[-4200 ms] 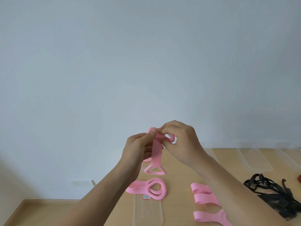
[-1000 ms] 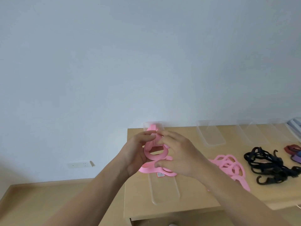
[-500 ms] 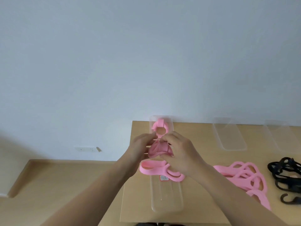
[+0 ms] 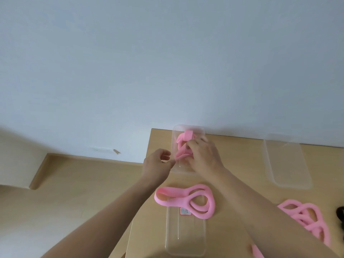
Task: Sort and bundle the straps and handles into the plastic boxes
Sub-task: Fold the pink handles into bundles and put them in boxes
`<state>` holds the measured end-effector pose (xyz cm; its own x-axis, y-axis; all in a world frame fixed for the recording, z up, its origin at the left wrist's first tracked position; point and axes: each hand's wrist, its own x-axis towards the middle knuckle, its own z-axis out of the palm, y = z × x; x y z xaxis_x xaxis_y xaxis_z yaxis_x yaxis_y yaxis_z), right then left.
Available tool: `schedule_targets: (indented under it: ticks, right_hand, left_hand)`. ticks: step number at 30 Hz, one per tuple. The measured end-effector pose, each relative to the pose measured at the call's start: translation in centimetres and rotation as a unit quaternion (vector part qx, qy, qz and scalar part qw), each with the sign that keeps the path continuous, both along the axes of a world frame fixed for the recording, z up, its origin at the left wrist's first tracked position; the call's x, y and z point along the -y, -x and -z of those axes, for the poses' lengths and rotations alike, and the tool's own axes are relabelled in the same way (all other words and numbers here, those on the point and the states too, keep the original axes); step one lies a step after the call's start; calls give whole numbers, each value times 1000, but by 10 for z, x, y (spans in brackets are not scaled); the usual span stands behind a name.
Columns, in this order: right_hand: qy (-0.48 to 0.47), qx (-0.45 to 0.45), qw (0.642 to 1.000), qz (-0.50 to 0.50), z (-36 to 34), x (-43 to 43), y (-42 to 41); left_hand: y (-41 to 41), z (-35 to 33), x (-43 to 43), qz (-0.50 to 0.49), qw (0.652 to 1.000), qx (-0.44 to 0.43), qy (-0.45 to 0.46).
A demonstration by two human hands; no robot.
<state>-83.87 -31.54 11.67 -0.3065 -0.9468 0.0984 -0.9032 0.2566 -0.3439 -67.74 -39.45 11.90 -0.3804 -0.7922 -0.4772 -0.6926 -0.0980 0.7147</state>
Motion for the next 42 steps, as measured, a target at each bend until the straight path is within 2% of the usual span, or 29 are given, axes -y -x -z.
schedule_targets:
  ticks: [5,8,11,14,17,19,23,25,29,31,33,35,38,42]
  right_hand:
    - [8,-12,999,37,7,0,4]
    - [-31,-8,999,40,7,-4,6]
    - [-69,33,996,39,3,-15,4]
    - [-46,41,996,70,-2,-37,0]
    - [29,68,981,177,-1,-73,-7]
    - [-13,80,967,241,4,-101,-14]
    - [-188,111,946,240,12,-135,-39]
    - [-202,115,944,234,13,-141,-46]
    - [-147,195,942,230,5,-144,-54]
    - [-75,249,934,246,-7,-145,-58]
    - [-1,291,920,262,-24,-144,-61]
    - [70,314,909,266,-48,-142,-64]
    - [165,341,885,272,-88,-137,-66]
    - [234,350,872,251,-139,-139,-76]
  left_hand:
    - [-10,0,-15,-20,999,-30,35]
    - [-24,-1,-31,-31,993,-50,106]
    - [-38,1,-46,-15,980,-74,184]
    - [-50,4,-60,61,956,-74,276]
    - [-57,14,-70,177,900,-68,392]
    - [-56,20,-77,260,867,-38,423]
    - [-42,26,-90,374,850,151,339]
    - [-35,27,-90,387,835,208,332]
    - [-25,20,-89,400,827,219,327]
    - [-25,12,-87,370,870,178,275]
    - [-26,0,-84,306,931,105,169]
    - [-32,-16,-80,231,970,15,67]
    - [-39,-47,-75,171,981,-90,-6]
    - [-39,-94,-73,138,967,-208,-53]
